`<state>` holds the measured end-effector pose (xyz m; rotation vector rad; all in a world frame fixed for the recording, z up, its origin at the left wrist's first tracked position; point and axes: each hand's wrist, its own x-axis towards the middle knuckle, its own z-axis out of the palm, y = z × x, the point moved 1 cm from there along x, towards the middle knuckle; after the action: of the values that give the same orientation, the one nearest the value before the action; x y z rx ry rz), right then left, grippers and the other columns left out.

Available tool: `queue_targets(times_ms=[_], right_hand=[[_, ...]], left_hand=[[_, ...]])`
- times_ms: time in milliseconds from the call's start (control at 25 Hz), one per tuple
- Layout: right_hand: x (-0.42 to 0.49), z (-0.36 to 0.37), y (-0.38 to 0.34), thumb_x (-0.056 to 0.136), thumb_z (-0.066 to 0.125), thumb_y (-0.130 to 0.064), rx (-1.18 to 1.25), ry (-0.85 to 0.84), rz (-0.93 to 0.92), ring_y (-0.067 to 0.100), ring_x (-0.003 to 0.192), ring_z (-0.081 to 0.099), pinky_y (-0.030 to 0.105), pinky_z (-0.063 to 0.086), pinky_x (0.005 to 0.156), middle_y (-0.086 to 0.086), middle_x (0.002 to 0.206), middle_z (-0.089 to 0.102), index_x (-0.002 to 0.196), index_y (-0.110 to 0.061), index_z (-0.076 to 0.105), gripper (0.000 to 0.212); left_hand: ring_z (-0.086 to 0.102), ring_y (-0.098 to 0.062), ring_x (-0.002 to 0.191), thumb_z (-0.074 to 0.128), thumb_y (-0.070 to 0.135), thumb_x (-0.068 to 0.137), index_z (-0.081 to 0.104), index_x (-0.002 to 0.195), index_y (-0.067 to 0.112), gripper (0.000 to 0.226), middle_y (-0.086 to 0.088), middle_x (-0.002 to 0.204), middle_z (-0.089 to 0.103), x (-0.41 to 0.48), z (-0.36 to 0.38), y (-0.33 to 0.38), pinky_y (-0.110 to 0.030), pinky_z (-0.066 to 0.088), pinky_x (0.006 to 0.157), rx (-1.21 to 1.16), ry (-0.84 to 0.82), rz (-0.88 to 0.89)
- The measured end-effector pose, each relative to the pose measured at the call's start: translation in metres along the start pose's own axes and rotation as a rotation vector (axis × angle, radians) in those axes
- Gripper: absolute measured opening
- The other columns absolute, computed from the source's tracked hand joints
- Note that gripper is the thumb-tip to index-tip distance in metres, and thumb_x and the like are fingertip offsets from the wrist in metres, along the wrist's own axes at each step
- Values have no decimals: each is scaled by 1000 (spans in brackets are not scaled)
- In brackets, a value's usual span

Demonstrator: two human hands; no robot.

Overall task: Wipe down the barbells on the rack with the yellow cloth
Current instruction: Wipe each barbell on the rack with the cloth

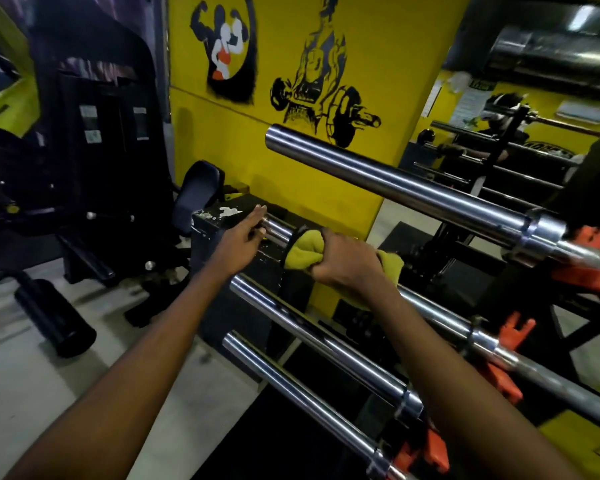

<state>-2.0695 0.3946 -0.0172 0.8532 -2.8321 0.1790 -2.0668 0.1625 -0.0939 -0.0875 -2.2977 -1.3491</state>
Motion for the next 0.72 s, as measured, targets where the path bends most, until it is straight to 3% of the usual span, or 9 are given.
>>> queue_targets(times_ms=[120,240,360,480,600,720], right_hand=[[34,7,-25,71,57,-60,43,6,53,32,93,64,45,55,83,7,104,68,117,-17,54,63],[59,13,-49,75,68,-56,4,-60,-44,35,110,61,45,52,90,12,124,63,133,-17,47,73],[51,0,-38,81,69,-59,-172,-229,-245,33,140,40,48,39,111,4,163,26,157,-30,21,94],[10,-15,-10,85,68,-51,-295,-283,-364,29,150,23,52,30,117,-10,168,-1,156,-45,17,87],[-36,-22,16,83,65,-39,-248,-191,-255,28,142,38,47,40,109,-9,167,12,156,-47,18,86],[-65,-23,41,81,61,-50,-140,-29,-40,28,118,61,42,52,92,-1,146,54,152,-43,28,79]], left_hand=[[52,-6,111,45,6,99,44,144,33,53,3,135,54,-3,1,-6,-21,39,96,-95,50,-61],[52,-7,123,45,-2,94,52,139,27,55,4,137,55,-2,-5,-10,-14,41,100,-197,56,-67],[50,-5,122,44,9,100,55,134,37,46,15,132,57,-7,-12,-19,-26,37,108,-177,28,-60],[44,-11,131,46,17,101,51,140,29,40,4,144,49,-7,-13,-20,-30,33,111,-5,57,25],[33,-21,142,38,31,102,45,144,22,43,-8,154,37,-2,1,-5,-40,27,115,340,45,306],[19,-20,147,25,41,103,39,146,20,50,-7,155,33,-3,28,10,-45,12,120,456,-83,348]])
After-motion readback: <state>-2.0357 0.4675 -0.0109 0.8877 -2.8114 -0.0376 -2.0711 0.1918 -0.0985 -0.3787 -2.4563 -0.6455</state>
